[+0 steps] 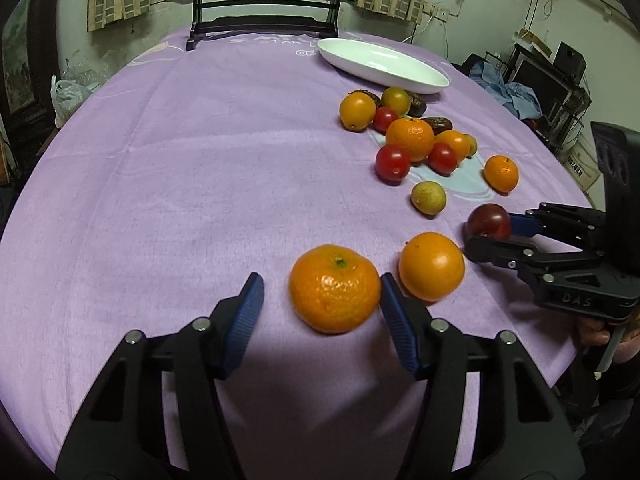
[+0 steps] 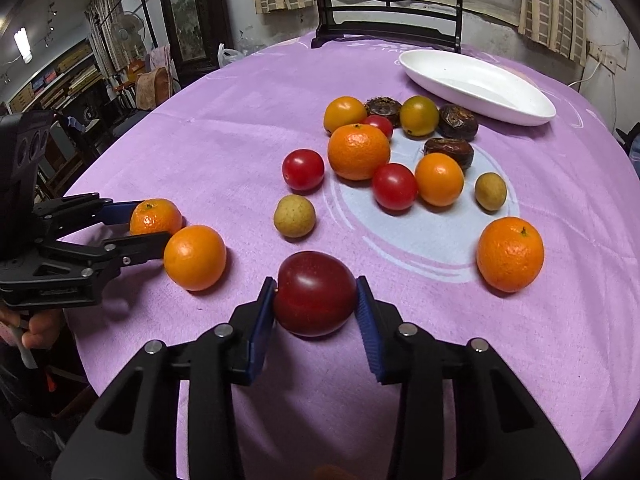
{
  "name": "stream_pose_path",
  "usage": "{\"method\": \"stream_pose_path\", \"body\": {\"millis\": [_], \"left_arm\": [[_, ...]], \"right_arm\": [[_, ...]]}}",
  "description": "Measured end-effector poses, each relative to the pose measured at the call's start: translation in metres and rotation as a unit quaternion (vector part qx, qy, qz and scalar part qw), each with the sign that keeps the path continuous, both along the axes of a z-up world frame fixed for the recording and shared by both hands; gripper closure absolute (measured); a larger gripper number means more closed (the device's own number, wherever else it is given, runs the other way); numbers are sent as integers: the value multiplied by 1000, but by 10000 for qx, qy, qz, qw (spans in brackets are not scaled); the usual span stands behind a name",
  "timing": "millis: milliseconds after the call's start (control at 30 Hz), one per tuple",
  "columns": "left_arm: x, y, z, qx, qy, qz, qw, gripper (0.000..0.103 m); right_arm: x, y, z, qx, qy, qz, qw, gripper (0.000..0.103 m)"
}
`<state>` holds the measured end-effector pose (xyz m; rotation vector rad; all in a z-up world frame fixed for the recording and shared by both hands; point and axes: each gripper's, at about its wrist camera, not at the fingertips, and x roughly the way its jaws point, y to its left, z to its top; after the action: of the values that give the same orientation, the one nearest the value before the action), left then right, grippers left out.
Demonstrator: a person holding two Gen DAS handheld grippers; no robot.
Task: Organize fruits
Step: 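Grasp the dark red plum with the right tool while the left tool grasps a tangerine, then carry the plum onto the white plate and open the right tool while the left tool places the tangerine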
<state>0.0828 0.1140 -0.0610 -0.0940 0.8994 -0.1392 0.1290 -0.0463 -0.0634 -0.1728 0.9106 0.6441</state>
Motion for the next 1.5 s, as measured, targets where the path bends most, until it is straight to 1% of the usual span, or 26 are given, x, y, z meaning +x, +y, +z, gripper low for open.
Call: {"method": "stream_pose_path", "body": {"millis": [100,167,200,267,333,367,433,467,533,567,667,733,800,900,1000,1100,1167,1233,1400,1433,1500], "left_arm": [[1,-4,0,128,0,-47,9999,48],[0,-5,0,88,4,-92,9999,58],[-1,-6,0,49,5,-122,9999,59],[-1,-7,0,102,-2,-110,9999,59],[1,-7,2,38,20,-119,9999,59],[2,-6,5,-28,7,-123,9999,59],[12,-5,19,-125,-140,-116,9998,59],[16,-5,24,-137,-199,-117,9996,59],[35,-9,44,-149,-393,-181,9990,59],[52,-13,55,-148,-484,-250,9984,59],[99,-27,74,-64,-544,-375,9978,59],[143,-43,85,92,-545,-485,9973,59],[192,-58,90,201,-462,-516,9974,59],[253,-81,86,346,-246,-518,9978,59],[301,-97,72,485,-4,-531,9974,59],[334,-107,56,611,232,-516,9965,59],[351,-111,45,693,377,-522,9955,59],[360,-113,35,744,496,-518,9946,59],[368,-112,20,728,608,-543,9940,58],[369,-112,18,717,619,-528,9941,58],[367,-112,18,775,600,-440,9942,58]], "right_arm": [[0,-5,1,48,3,-18,10000,62],[0,-9,2,96,9,-32,9999,62],[0,-12,4,143,19,-38,9999,62],[2,-18,10,294,37,-26,9996,62],[6,-24,20,481,5,-11,9988,62],[11,-30,28,602,-76,-38,9982,62],[24,-39,44,749,-277,-160,9967,62],[38,-47,54,828,-431,-313,9951,62],[61,-56,64,935,-541,-561,9926,62],[82,-63,68,987,-563,-767,9906,62],[140,-74,74,849,-677,-1202,9868,63],[181,-77,70,745,-660,-1403,9851,63],[209,-79,64,663,-501,-1526,9848,63],[251,-77,47,364,-197,-1697,9846,63],[270,-72,33,246,-41,-1647,9860,63],[287,-69,23,119,96,-1633,9865,63],[292,-69,17,51,180,-1633,9864,63],[294,-67,13,-36,120,-1582,9873,63],[295,-65,15,-80,80,-1496,9887,61],[294,-64,17,-107,21,-1485,9888,56],[292,-66,23,-121,-99,-1554,9877,38]]}}
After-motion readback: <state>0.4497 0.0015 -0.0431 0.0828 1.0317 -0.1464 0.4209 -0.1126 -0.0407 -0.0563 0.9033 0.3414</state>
